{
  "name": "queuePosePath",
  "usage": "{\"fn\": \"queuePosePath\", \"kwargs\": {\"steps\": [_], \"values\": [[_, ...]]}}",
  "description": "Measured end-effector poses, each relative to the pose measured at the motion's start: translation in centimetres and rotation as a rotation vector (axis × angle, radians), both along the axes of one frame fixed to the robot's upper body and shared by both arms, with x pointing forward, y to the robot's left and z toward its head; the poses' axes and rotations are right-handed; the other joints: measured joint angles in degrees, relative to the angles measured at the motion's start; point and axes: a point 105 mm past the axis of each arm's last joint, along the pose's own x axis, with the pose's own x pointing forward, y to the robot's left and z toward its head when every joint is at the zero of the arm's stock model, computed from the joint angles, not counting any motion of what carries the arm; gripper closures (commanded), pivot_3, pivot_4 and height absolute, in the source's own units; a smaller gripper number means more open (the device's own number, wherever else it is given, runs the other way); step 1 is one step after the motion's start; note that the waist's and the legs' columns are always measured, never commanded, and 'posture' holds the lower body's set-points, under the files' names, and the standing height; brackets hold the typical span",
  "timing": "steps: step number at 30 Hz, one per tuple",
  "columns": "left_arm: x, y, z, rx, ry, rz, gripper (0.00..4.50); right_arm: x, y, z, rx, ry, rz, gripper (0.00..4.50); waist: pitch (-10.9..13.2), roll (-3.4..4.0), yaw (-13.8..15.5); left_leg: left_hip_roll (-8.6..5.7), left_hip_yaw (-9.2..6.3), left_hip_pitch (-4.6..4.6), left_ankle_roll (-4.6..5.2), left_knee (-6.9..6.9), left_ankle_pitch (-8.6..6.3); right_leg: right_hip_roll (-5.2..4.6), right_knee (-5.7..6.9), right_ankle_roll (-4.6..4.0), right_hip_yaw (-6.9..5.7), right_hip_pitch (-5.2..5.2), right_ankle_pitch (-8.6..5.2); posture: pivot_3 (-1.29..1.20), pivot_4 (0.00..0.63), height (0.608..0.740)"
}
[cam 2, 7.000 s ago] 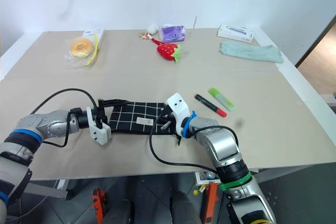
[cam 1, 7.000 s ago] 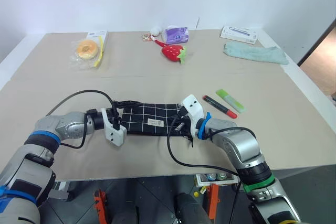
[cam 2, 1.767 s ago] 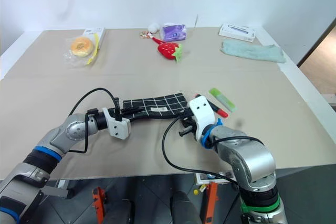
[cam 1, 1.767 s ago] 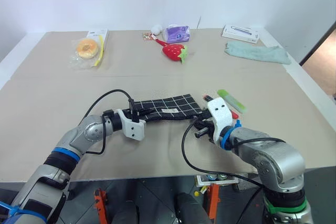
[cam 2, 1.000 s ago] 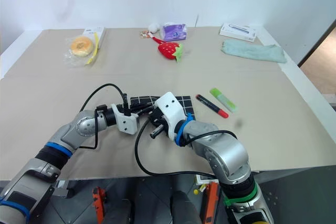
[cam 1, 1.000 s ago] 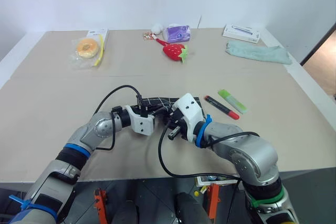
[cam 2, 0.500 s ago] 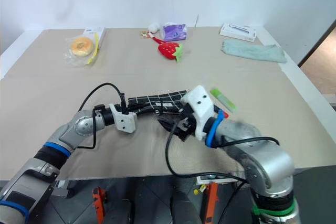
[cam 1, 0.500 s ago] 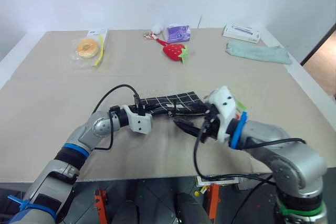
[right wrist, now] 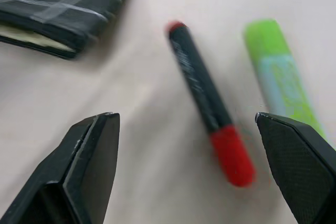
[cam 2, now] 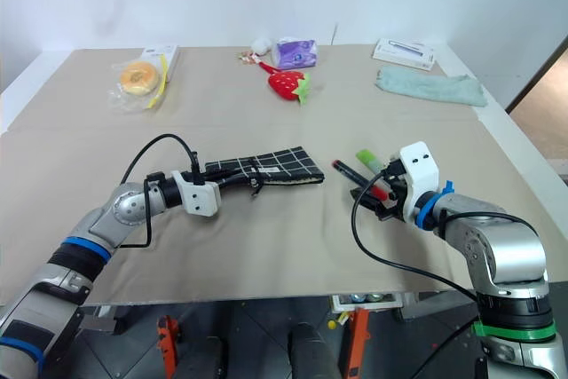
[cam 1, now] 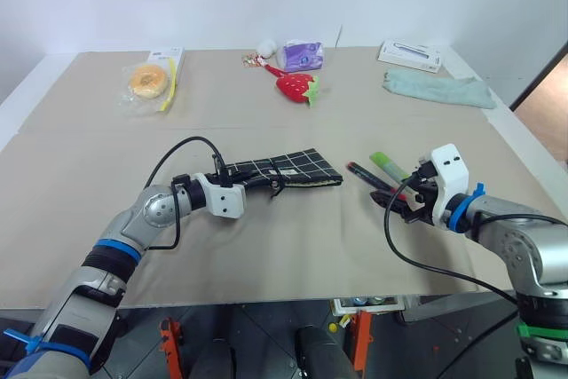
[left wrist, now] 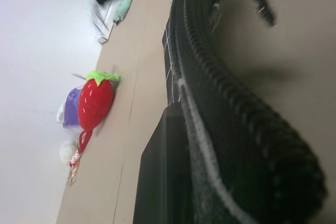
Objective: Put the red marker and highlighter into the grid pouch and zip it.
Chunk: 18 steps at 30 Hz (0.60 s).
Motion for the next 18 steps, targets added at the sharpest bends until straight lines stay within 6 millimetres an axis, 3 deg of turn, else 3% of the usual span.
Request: {"fn": "queuePosePath", "kwargs": {"steps": [7, 10, 16, 17, 18], "values": [[0.0, 0.1, 0.0, 0.001, -0.001, 0.002, 4.50, 1.0, -0.2, -0.9, -0.002, 0.030, 0.007, 0.05, 0.0, 0.01, 0.0, -0.01, 0.00, -0.01, 0.00, 0.01, 0.00, -0.01, 0.00, 0.00, 0.01, 0.00, 0.00, 0.00, 0.150, 0.740], [0.0, 0.1, 0.0, 0.000, -0.003, 0.003, 4.50, 1.0, -0.2, -2.2, -0.012, 0.087, 0.009, 0.85, 0.0, 0.01, 0.0, -0.01, 0.00, 0.00, 0.00, 0.01, 0.00, 0.00, 0.00, 0.00, 0.01, 0.00, 0.00, 0.00, 0.150, 0.740], [-0.1, 0.0, 0.3, -0.001, -0.014, -0.001, 4.50, 1.2, -1.0, -2.5, -0.082, 0.110, -0.018, 3.70, 0.0, 0.01, 0.0, 0.00, -0.01, 0.02, 0.00, 0.02, 0.00, 0.00, 0.01, 0.00, 0.00, 0.02, 0.00, 0.00, 0.150, 0.740], [-0.1, 0.0, 0.4, -0.001, -0.016, -0.003, 4.50, 1.3, -1.1, -2.4, -0.085, 0.108, -0.022, 4.02, 0.0, 0.01, 0.0, 0.00, -0.01, 0.02, 0.00, 0.02, 0.00, 0.01, 0.01, 0.00, 0.00, 0.03, 0.01, 0.00, 0.150, 0.740], [-0.1, 0.0, 0.5, -0.002, -0.018, -0.004, 4.50, 1.4, -1.1, -2.4, -0.089, 0.106, -0.022, 4.04, 0.0, 0.01, 0.0, 0.01, -0.01, 0.03, 0.00, 0.03, 0.00, 0.01, 0.01, 0.00, 0.00, 0.04, 0.01, 0.00, 0.150, 0.740]]}}
